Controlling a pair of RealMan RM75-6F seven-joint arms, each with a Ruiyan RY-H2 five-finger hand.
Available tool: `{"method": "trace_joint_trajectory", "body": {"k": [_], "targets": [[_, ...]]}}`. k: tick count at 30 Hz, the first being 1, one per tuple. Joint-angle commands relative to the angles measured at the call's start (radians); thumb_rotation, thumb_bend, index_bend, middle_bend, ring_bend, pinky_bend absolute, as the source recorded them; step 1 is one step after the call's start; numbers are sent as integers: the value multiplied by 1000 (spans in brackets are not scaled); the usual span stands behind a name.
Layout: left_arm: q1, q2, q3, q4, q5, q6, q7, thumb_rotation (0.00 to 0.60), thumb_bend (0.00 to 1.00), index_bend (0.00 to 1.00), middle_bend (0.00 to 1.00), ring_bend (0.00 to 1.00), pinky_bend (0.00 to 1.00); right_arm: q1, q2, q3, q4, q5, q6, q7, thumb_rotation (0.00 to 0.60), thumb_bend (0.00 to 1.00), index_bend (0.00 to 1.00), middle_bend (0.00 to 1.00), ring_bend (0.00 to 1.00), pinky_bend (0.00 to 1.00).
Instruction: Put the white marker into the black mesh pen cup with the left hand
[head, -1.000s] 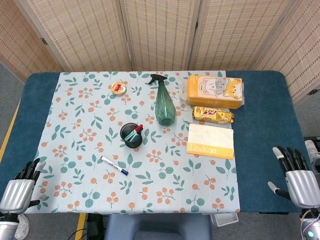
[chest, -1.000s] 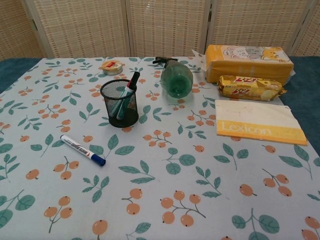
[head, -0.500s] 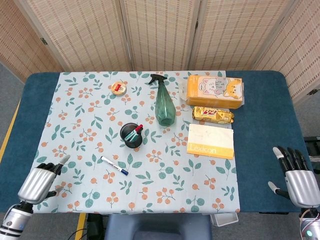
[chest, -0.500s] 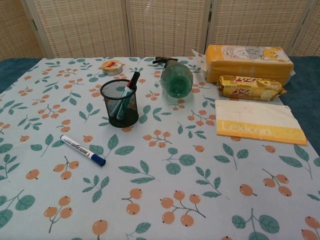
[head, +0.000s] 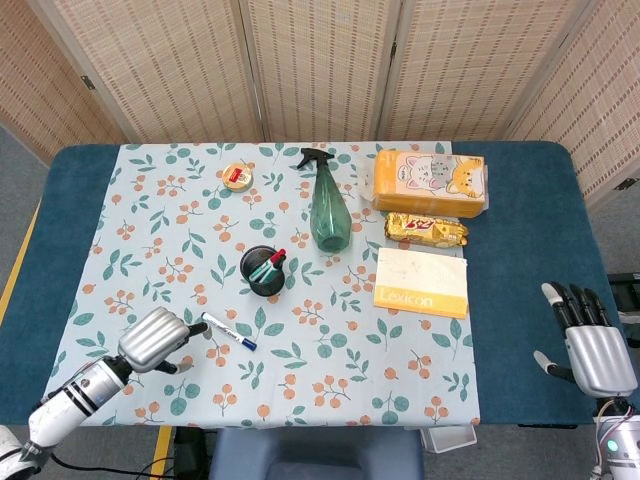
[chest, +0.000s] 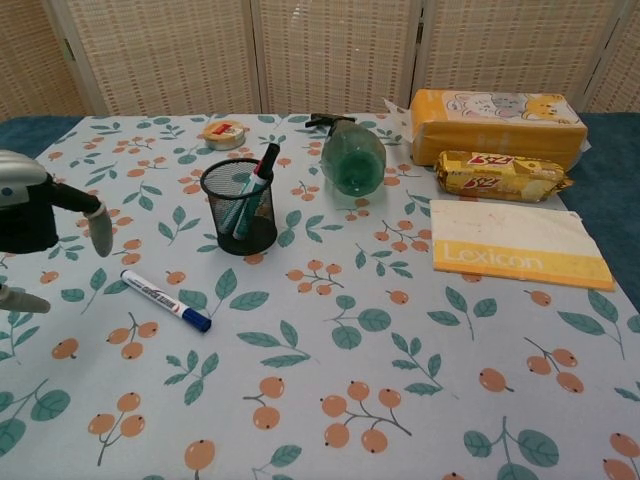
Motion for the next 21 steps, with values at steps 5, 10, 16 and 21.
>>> {"method": "trace_joint_trajectory", "body": {"k": [5, 10, 16, 21], "targets": [[-204, -47, 12, 8, -7, -293, 3, 600, 244, 439, 1000, 947, 958, -1, 8, 3, 4, 26, -7, 15, 600, 180, 22, 58, 42, 0], [-302, -75, 31, 60, 22, -362, -72, 600, 286, 461, 1000, 948, 958, 4, 10, 15, 10, 60, -20, 24, 600, 180, 22, 58, 42, 0], [-427, -108, 66, 144, 61, -409, -208, 600, 322, 481, 1000, 948, 958, 23, 9, 23, 10, 98, -62, 14, 600, 180, 22, 58, 42, 0], [-499, -126, 99, 217, 77, -412, -318, 600, 326, 486, 1000, 947, 958, 41, 12, 32, 16, 127, -99, 23, 600, 181, 22, 58, 42, 0]]}}
